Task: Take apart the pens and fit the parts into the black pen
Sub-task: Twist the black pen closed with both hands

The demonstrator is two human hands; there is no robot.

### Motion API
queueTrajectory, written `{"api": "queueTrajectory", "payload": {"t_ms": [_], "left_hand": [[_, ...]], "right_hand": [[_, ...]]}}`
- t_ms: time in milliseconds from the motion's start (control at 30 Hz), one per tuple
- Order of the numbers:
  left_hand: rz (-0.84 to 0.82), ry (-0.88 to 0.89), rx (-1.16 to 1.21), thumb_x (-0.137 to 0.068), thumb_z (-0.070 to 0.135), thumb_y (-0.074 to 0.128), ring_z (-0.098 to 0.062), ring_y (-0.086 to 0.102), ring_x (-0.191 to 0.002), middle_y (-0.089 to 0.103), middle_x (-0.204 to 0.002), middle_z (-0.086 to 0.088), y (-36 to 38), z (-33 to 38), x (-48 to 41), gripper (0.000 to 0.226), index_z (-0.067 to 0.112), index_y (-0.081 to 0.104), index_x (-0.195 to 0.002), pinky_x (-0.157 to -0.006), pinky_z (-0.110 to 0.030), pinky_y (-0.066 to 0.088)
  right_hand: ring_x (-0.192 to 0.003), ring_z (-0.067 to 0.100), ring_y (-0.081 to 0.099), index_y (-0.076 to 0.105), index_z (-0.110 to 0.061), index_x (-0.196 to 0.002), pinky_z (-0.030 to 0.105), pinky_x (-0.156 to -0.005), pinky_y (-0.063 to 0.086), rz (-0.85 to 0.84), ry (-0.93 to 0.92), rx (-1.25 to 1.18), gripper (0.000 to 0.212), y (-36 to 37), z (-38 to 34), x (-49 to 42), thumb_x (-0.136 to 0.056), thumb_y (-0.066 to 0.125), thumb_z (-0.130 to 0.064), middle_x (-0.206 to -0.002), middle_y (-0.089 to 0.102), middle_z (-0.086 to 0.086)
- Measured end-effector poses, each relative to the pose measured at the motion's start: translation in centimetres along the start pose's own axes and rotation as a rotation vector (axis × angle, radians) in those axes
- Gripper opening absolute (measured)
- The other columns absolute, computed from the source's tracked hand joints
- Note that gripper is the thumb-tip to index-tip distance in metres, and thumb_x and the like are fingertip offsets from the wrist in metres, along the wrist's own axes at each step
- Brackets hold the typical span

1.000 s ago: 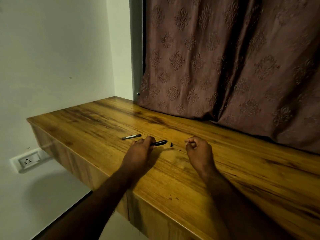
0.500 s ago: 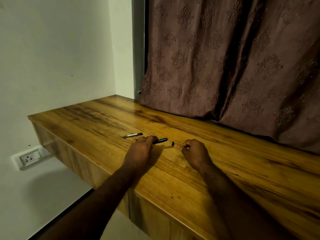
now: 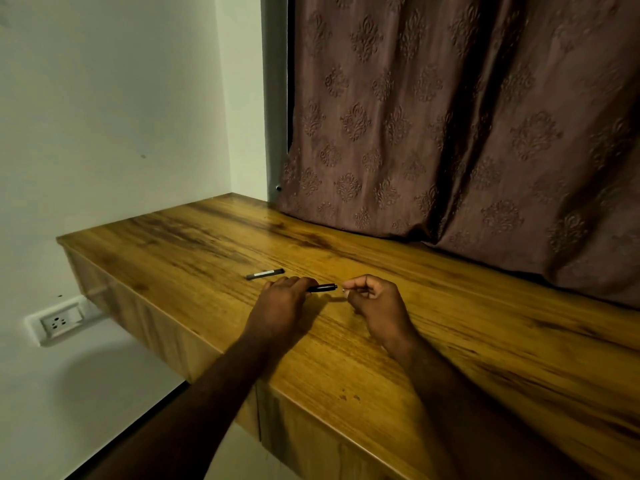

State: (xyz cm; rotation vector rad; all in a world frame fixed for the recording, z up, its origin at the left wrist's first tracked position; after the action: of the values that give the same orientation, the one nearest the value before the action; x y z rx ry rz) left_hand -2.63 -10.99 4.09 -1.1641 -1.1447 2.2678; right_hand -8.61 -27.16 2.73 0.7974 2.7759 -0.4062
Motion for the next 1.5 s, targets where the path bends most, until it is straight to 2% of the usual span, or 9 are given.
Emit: {"api": "queueTrajectory", "payload": {"t_ms": [200, 367, 533, 700, 833, 1000, 1267, 1400, 1500], "left_hand": [[-0.010, -0.009, 0.002, -0.084, 0.049, 0.028, -0.022, 0.060, -0.094, 0.068, -0.105, -0.001, 0.2, 0.0, 0.0, 0.053, 0.022, 0.061, -0.117, -0.082, -0.042, 0.048], [-0.009, 0.006, 0.010, -0.085, 0.051, 0.028, -0.022, 0.061, -0.092, 0.069, -0.103, -0.001, 0.1, 0.2, 0.0, 0.055, 0.021, 0.062, -0.115, -0.081, -0.041, 0.048], [-0.030, 0.004, -0.005, -0.081, 0.044, 0.033, -0.023, 0.061, -0.093, 0.069, -0.103, -0.001, 0.4, -0.2, -0.1, 0.050, 0.022, 0.061, -0.116, -0.080, -0.042, 0.049], [-0.023, 0.018, -0.023, -0.084, 0.038, 0.038, -0.022, 0.061, -0.092, 0.069, -0.103, -0.001, 0.5, -0.2, 0.0, 0.042, 0.023, 0.060, -0.116, -0.079, -0.040, 0.048], [-0.003, 0.057, -0.009, -0.085, 0.048, 0.030, -0.024, 0.062, -0.087, 0.069, -0.096, -0.003, 0.3, 0.3, 0.0, 0.053, 0.020, 0.064, -0.113, -0.076, -0.040, 0.049], [-0.006, 0.037, -0.042, -0.082, 0.050, 0.027, -0.023, 0.061, -0.094, 0.069, -0.102, -0.001, 0.3, 0.2, -0.1, 0.056, 0.021, 0.063, -0.114, -0.080, -0.039, 0.045], [0.000, 0.052, -0.046, -0.080, 0.044, 0.039, -0.022, 0.062, -0.091, 0.068, -0.100, 0.000, 0.7, -0.3, -0.2, 0.046, 0.023, 0.061, -0.115, -0.077, -0.044, 0.049], [-0.002, 0.047, -0.040, -0.077, 0.042, 0.038, -0.021, 0.062, -0.093, 0.068, -0.102, 0.001, 0.8, -0.4, -0.2, 0.048, 0.024, 0.060, -0.116, -0.079, -0.043, 0.050], [-0.009, 0.050, -0.046, -0.081, 0.041, 0.044, -0.021, 0.062, -0.091, 0.068, -0.099, 0.001, 0.9, -0.5, -0.3, 0.041, 0.025, 0.060, -0.115, -0.077, -0.043, 0.049]], "right_hand": [[-0.069, 0.000, 0.060, 0.072, -0.012, -0.096, 0.017, -0.065, 0.049, -0.011, 0.010, -0.106, 0.016, 0.3, -0.3, 0.4, -0.090, 0.062, -0.001, -0.084, 0.070, -0.005], [-0.067, 0.007, 0.060, 0.069, -0.011, -0.097, 0.019, -0.061, 0.049, -0.001, 0.036, -0.147, 0.014, 0.3, -0.2, 0.1, -0.089, 0.064, 0.000, -0.080, 0.069, 0.000], [-0.059, 0.004, 0.058, 0.069, -0.004, -0.095, 0.016, -0.055, 0.049, -0.018, 0.015, -0.161, 0.011, 0.4, -0.3, 0.2, -0.089, 0.063, 0.002, -0.073, 0.066, 0.004], [-0.061, 0.005, 0.057, 0.069, -0.012, -0.089, 0.019, -0.058, 0.048, -0.029, -0.021, -0.077, 0.013, 0.4, -0.3, 0.2, -0.090, 0.062, -0.001, -0.070, 0.065, -0.002], [-0.062, 0.005, 0.057, 0.069, -0.013, -0.090, 0.020, -0.059, 0.048, -0.029, -0.026, -0.026, 0.013, 0.5, -0.2, 0.2, -0.092, 0.061, -0.002, -0.070, 0.064, -0.003], [-0.066, 0.005, 0.058, 0.069, -0.013, -0.095, 0.022, -0.062, 0.048, -0.036, -0.043, 0.055, 0.011, 0.6, 0.0, 0.1, -0.092, 0.061, -0.006, -0.076, 0.065, -0.004], [-0.067, 0.007, 0.057, 0.065, -0.023, -0.087, 0.026, -0.065, 0.049, -0.052, -0.079, 0.076, 0.016, 0.8, 0.0, 0.2, -0.094, 0.060, -0.009, -0.075, 0.064, -0.005], [-0.066, 0.006, 0.058, 0.066, -0.018, -0.090, 0.026, -0.066, 0.050, -0.088, -0.079, 0.083, 0.012, 1.1, 0.2, 0.2, -0.095, 0.058, -0.012, -0.079, 0.067, -0.001], [-0.068, 0.006, 0.059, 0.064, -0.016, -0.092, 0.023, -0.064, 0.050, -0.090, -0.073, 0.084, 0.011, 1.2, 0.3, 0.2, -0.096, 0.056, -0.011, -0.081, 0.069, 0.002]]}}
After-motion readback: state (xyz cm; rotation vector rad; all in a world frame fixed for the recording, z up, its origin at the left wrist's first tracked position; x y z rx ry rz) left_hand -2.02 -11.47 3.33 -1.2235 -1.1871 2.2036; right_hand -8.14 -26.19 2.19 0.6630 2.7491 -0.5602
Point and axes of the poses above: each hand's wrist, its own x-axis away from the middle knuckle, its own y-axis out of the palm, z = x × y, the point moved 6 cm from there along -x, towards the middle knuckle
